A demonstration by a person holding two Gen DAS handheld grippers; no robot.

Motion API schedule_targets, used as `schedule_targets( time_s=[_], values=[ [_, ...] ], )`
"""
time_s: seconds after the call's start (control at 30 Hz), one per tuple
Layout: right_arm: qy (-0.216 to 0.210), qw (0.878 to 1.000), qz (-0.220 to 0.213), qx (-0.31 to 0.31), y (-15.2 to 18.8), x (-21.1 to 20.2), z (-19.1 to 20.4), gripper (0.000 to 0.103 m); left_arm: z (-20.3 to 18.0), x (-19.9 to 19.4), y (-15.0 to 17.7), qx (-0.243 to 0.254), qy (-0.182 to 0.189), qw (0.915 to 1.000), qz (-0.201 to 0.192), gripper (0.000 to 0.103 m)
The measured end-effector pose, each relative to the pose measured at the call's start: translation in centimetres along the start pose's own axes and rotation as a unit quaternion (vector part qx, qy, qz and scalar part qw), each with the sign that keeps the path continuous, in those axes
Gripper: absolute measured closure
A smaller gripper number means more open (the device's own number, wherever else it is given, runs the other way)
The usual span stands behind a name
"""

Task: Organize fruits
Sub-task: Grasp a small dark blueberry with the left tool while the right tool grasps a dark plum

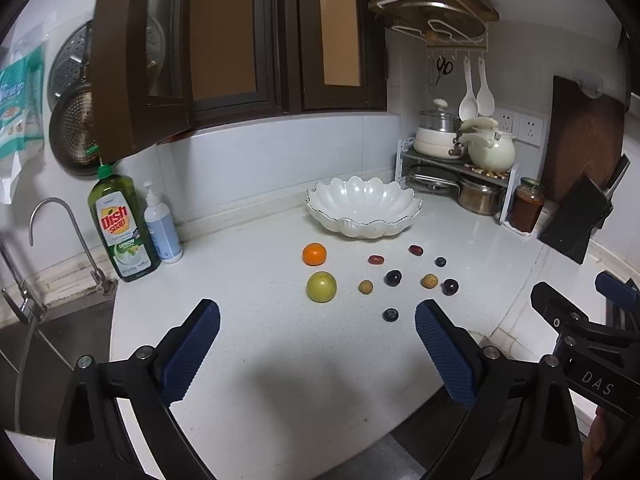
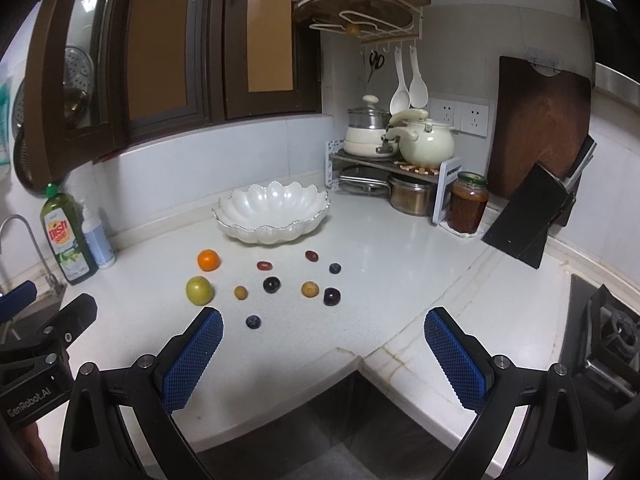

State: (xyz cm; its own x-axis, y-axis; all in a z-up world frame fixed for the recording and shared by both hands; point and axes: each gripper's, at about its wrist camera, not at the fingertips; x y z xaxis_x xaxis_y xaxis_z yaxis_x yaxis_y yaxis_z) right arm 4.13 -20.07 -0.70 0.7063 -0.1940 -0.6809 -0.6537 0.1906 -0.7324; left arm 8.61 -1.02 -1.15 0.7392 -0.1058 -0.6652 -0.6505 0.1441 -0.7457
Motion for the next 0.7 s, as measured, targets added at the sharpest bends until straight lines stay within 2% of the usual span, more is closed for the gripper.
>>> schedule_targets(
  time_s=[0.4, 0.7],
  values=[
    [-0.045, 0.998, 0.023, -0.038, -4.2, 6.7, -2.4, 0.001, -3.9, 5.0, -3.0, -0.027, -0.03, 0.999, 0.021, 0.007],
    [-0.076, 0.993, 0.047, -0.079, -5.9, 11.7, -3.5, 0.004, -6.3, 8.7, -3.0, -0.053, -0.054, 0.9957, 0.053, 0.013]
  ],
)
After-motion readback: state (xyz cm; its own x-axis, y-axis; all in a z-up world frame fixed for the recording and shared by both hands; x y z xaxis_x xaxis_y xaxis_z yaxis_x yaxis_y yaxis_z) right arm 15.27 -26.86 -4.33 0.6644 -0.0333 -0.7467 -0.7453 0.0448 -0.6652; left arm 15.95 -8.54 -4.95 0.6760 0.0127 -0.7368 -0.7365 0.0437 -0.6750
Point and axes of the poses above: each gripper's, at about its wrist camera, not at the fingertips, and x roughly the way its jaws point, z to its left, y to its underside, and after that the axes turned 11 degrees about z, right-handed
